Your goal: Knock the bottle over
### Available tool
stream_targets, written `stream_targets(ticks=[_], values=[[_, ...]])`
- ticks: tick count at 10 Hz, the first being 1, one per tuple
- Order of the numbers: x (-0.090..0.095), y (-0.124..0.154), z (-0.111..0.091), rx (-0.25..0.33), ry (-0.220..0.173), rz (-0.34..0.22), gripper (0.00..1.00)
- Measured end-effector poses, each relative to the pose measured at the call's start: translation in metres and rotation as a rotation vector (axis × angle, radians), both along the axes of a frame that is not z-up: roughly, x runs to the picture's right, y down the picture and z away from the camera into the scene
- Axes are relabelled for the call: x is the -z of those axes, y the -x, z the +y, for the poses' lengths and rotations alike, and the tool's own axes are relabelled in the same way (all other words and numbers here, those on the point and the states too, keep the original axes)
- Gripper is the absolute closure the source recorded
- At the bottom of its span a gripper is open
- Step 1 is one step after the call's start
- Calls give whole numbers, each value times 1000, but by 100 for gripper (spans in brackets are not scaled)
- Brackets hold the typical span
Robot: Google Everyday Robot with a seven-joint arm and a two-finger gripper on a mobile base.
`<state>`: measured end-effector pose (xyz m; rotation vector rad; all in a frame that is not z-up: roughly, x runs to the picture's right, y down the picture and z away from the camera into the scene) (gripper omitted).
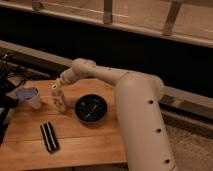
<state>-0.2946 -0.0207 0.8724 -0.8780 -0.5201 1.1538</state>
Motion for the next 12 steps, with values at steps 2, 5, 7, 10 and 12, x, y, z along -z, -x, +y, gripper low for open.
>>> stream_targets(ticks=[2, 5, 7, 10, 12], values=[[2, -5, -2, -2, -10, 8, 97], [11, -6, -3, 3, -22, 4, 97], [12, 2, 2, 16, -31, -12, 97], [15, 1, 1, 20, -51, -10, 97], [18, 7, 2, 26, -61, -21, 97]])
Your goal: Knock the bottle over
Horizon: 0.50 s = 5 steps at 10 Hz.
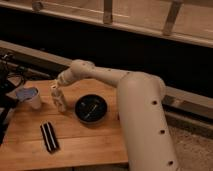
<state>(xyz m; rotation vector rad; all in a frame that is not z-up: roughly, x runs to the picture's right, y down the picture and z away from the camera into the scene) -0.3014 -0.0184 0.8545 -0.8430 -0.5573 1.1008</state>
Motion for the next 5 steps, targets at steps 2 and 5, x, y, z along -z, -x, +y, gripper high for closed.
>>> stream_targets(ticks=[2, 5], values=[[2, 2, 1, 6, -11, -4, 97], [6, 6, 1, 10, -30, -13, 97]])
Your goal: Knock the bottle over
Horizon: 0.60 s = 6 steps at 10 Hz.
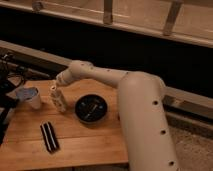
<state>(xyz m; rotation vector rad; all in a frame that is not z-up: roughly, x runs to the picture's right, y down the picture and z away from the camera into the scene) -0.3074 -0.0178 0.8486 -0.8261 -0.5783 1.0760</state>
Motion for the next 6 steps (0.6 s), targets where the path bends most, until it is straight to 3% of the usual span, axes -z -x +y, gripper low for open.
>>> stream_targets(ticks=[6], values=[[9, 11, 4, 20, -36, -16, 97]])
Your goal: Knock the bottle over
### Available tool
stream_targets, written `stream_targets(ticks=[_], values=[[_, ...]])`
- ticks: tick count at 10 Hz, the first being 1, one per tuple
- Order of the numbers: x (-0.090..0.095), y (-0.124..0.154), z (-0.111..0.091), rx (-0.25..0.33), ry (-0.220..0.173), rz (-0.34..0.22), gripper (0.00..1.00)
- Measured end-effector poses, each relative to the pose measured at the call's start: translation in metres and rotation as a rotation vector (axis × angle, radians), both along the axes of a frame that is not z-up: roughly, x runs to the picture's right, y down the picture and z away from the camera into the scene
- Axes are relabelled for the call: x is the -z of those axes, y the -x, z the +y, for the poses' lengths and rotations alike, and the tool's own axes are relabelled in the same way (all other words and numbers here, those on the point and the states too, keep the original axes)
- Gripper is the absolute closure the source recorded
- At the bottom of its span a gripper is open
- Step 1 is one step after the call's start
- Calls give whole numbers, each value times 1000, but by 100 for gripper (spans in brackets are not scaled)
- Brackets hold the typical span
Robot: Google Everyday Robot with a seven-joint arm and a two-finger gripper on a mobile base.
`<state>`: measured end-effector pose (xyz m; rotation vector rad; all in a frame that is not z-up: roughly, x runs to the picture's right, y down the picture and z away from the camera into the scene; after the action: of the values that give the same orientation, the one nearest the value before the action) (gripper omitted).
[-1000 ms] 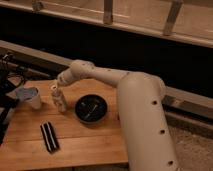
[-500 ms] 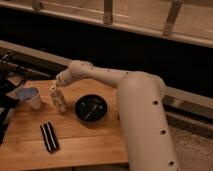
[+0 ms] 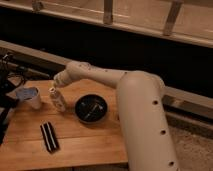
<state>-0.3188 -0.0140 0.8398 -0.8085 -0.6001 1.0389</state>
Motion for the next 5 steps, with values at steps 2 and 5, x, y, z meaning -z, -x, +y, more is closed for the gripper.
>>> stream_targets(ticks=[2, 5], values=[[2, 3, 2, 8, -7, -3, 97], [6, 11, 5, 20, -19, -8, 97]])
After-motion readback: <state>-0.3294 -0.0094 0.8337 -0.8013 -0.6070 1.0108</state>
